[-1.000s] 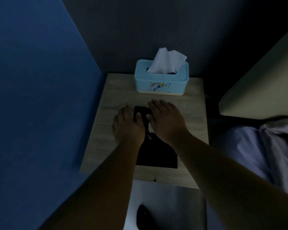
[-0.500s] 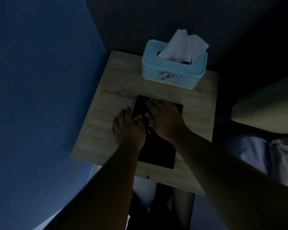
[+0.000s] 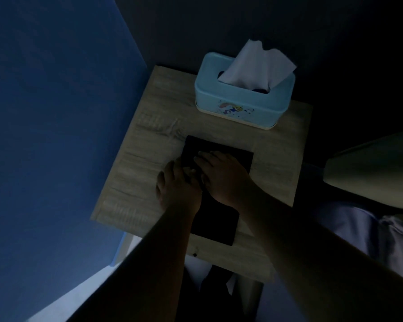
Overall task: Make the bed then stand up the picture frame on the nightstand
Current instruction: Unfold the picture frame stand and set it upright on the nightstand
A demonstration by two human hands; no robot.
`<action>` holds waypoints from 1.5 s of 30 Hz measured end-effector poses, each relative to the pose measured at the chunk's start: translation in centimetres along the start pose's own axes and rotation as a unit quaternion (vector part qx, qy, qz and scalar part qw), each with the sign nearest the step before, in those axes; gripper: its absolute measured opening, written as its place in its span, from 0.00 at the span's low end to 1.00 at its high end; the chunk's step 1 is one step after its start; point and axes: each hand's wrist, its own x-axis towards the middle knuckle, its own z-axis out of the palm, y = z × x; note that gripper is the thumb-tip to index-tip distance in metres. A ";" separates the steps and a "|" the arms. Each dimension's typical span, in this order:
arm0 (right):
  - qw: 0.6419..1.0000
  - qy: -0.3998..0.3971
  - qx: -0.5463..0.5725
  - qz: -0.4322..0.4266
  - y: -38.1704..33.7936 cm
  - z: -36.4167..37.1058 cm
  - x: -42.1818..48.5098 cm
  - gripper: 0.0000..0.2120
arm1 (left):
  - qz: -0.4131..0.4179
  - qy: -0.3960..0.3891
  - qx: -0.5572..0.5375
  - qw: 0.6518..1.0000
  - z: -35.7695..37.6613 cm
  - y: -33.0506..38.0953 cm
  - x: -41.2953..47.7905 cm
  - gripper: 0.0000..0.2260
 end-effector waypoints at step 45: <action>0.967 -0.151 -0.148 -0.140 5.0 1.4 -6.0 0.46 | -0.094 -0.117 -0.099 0.984 -1.9 -3.2 1.1 0.14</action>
